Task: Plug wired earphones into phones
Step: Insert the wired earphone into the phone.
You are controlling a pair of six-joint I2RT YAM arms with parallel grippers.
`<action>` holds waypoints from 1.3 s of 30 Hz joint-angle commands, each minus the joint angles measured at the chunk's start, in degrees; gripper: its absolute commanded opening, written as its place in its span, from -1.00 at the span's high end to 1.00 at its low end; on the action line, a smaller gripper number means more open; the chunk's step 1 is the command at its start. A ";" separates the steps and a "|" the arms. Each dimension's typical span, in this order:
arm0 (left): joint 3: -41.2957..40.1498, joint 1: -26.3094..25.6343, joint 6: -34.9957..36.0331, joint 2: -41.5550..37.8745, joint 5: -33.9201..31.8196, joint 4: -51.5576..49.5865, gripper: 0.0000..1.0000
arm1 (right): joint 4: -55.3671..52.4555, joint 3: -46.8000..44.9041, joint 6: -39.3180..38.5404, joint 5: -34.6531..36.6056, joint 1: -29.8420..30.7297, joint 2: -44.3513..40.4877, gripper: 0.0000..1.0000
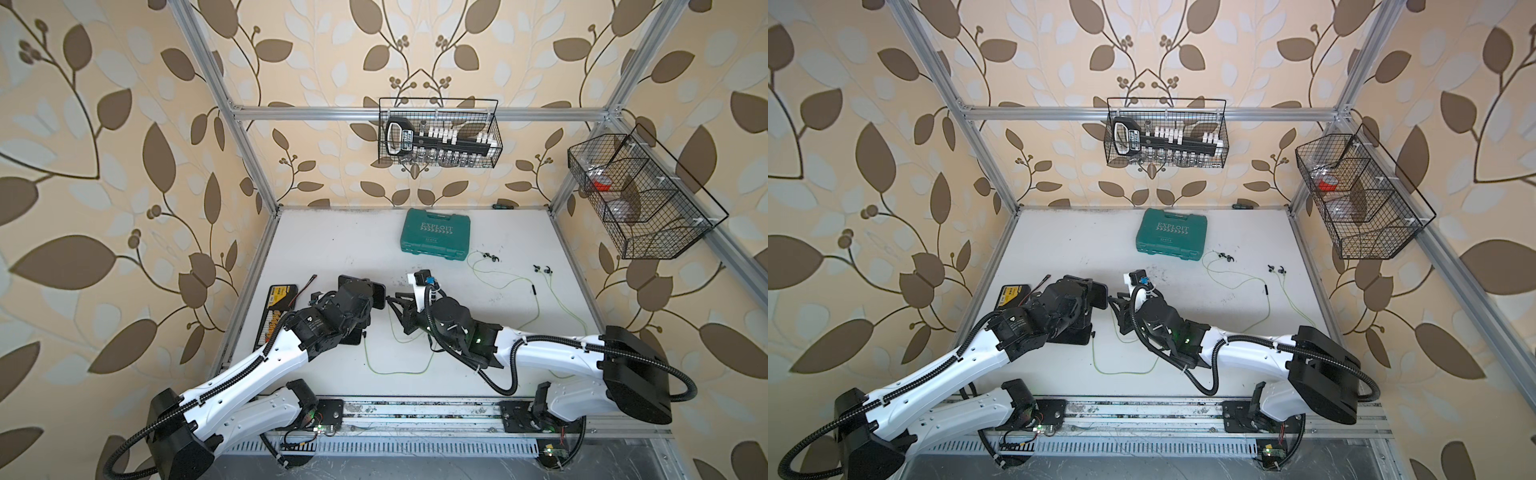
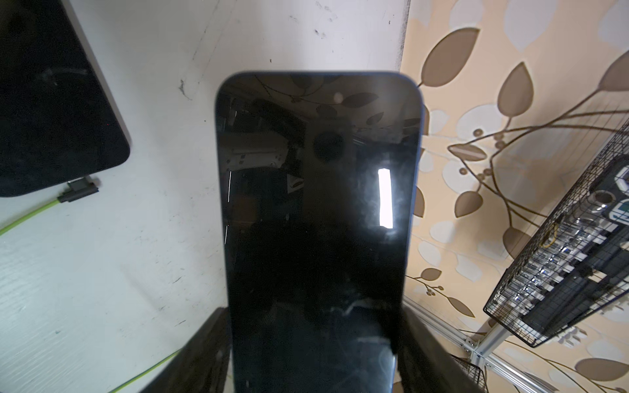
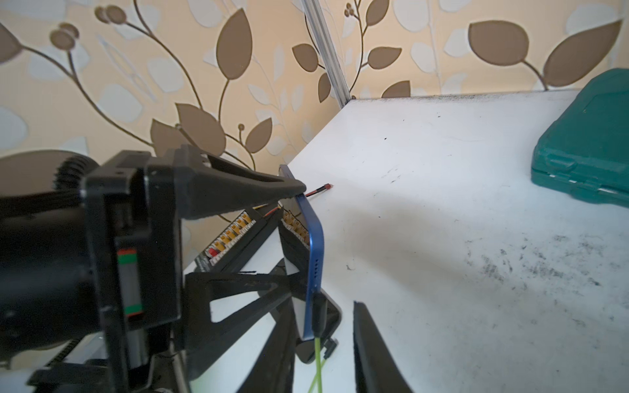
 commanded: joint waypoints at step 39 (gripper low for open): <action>1.36 -0.43 3.83 -0.59 4.46 4.69 0.29 | -9.89 8.05 3.75 -10.64 -2.89 3.66 0.99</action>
